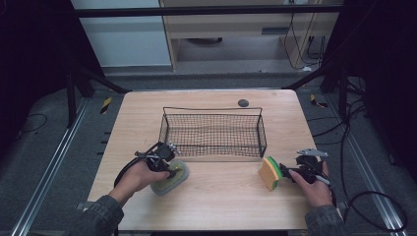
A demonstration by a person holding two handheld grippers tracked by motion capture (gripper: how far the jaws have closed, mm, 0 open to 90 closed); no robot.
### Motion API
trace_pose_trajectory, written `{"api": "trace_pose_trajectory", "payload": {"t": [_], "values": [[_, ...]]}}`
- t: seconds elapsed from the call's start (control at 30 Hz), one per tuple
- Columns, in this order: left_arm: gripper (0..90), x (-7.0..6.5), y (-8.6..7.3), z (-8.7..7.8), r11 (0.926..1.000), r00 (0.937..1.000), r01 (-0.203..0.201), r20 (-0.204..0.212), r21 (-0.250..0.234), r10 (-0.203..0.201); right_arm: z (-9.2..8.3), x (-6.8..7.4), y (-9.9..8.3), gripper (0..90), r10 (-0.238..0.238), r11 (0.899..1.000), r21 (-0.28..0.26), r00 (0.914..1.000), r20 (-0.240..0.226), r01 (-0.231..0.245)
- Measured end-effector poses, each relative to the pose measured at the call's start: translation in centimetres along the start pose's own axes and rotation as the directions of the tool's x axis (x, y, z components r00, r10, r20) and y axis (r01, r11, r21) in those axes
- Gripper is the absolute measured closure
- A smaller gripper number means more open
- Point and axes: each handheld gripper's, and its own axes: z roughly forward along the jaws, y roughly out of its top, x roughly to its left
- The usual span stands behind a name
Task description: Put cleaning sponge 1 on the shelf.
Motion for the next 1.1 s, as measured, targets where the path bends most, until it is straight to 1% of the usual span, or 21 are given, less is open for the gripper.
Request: {"api": "trace_pose_trajectory", "payload": {"t": [0.1, 0.13, 0.17, 0.23, 0.3, 0.33, 0.37, 0.43, 0.5, 0.6, 0.63, 0.67, 0.7, 0.73, 0.83, 0.87, 0.9, 0.97, 1.0, 1.03, 1.1], "values": [[67.9, -0.1, -0.1, 0.0, 1.0, 1.0, -0.004, 0.006, -0.006, 0.004, 0.0, 0.0, 0.0, 0.6, 0.0, 1.0, 0.0, 1.0, 0.0, 0.0], [67.9, -0.1, -0.2, -0.1, 0.9999, 0.9999, -0.007, 0.015, -0.011, 0.007, 0.0, 0.0, 0.0, 0.6, 0.0, 1.0, 0.0, 1.0, 0.0, 0.0], [70.0, -0.1, -0.3, -0.1, 0.9998, 0.9996, -0.012, 0.024, -0.016, 0.013, 0.0, 0.0, 0.0, 0.6, -0.004, 1.0, 0.0, 1.0, -0.001, 0.004], [70.2, -0.1, -0.7, -0.5, 0.9991, 0.9994, -0.034, 0.006, -0.027, 0.034, 0.0, 0.0, 0.0, 0.6, -0.003, 1.0, -0.001, 1.0, -0.003, 0.003], [70.3, -0.2, -1.0, -1.1, 0.9979, 0.9988, -0.048, 0.005, -0.043, 0.048, 0.0, 0.0, 0.0, 0.6, -0.004, 1.0, -0.001, 1.0, -0.003, 0.004], [70.3, -0.2, -1.0, -1.1, 0.9979, 0.9988, -0.048, 0.005, -0.043, 0.048, 0.0, 0.0, 0.0, 0.5, -0.003, 1.0, -0.001, 1.0, -0.003, 0.003], [70.3, -0.3, -1.4, -1.7, 0.9961, 0.9982, -0.06, -0.002, -0.065, 0.06, 0.0, 0.0, 0.0, 0.5, -0.004, 1.0, -0.001, 1.0, -0.004, 0.004], [70.4, -0.5, -1.6, -2.3, 0.9932, 0.9967, -0.079, -0.023, -0.085, 0.078, 0.0, 0.0, 0.0, 0.5, -0.004, 1.0, -0.001, 1.0, -0.004, 0.004], [70.4, -0.6, -1.7, -2.8, 0.9889, 0.9933, -0.111, -0.045, -0.099, 0.107, 0.0, -0.1, 0.0, 0.5, -0.006, 1.0, 0.0, 1.0, -0.004, 0.006], [70.4, -0.8, -1.8, -3.5, 0.9845, 0.9884, -0.14, -0.074, -0.106, 0.133, 0.0, -0.1, 0.0, 0.5, -0.008, 1.0, 0.0, 1.0, -0.004, 0.008], [70.3, -0.8, -1.8, -3.5, 0.9845, 0.9884, -0.14, -0.074, -0.106, 0.133, 0.0, -0.1, 0.0, 0.5, -0.008, 1.0, 0.0, 1.0, -0.005, 0.008], [70.4, -0.9, -1.8, -4.0, 0.9801, 0.9845, -0.16, -0.091, -0.117, 0.15, 0.0, -0.1, 0.0, 0.4, -0.008, 1.0, 0.0, 1.0, -0.005, 0.008], [70.4, -0.9, -1.8, -4.0, 0.9801, 0.9845, -0.16, -0.091, -0.117, 0.15, 0.0, -0.1, 0.0, 0.4, -0.008, 1.0, 0.0, 1.0, -0.005, 0.008], [70.4, -1.1, -1.8, -4.6, 0.9744, 0.9782, -0.189, -0.11, -0.122, 0.176, 0.0, -0.1, 0.0, 0.4, -0.007, 1.0, 0.0, 1.0, -0.004, 0.007], [70.4, -1.4, -1.6, -5.4, 0.9641, 0.9672, -0.232, -0.136, -0.129, 0.215, 0.0, 0.0, 0.0, 0.4, -0.006, 1.0, -0.001, 1.0, -0.004, 0.006], [70.4, -1.5, -1.5, -5.6, 0.9617, 0.9643, -0.241, -0.144, -0.13, 0.222, 0.0, 0.0, 0.0, 0.4, -0.007, 1.0, 0.0, 1.0, -0.004, 0.007], [70.5, -1.5, -1.5, -5.6, 0.9617, 0.9643, -0.241, -0.144, -0.13, 0.222, 0.0, 0.0, 0.0, 0.4, -0.007, 1.0, 0.0, 1.0, -0.004, 0.007], [70.5, -1.6, -1.2, -6.3, 0.9569, 0.9587, -0.258, -0.158, -0.133, 0.237, 0.0, 0.0, 0.0, 0.4, -0.006, 1.0, 0.0, 1.0, -0.004, 0.006], [70.5, -1.7, -1.1, -6.4, 0.9554, 0.9576, -0.261, -0.161, -0.137, 0.239, 0.0, 0.0, 0.0, 0.5, -0.005, 1.0, 0.0, 1.0, -0.004, 0.005], [70.5, -1.7, -1.0, -6.7, 0.9524, 0.9548, -0.271, -0.165, -0.14, 0.247, 0.0, 0.0, 0.0, 0.5, -0.007, 1.0, 0.0, 1.0, -0.004, 0.007], [70.5, -1.8, -1.0, -7.0, 0.949, 0.9518, -0.28, -0.17, -0.144, 0.255, 0.0, 0.0, 0.0, 0.5, -0.004, 1.0, 0.0, 1.0, -0.004, 0.004]]}}
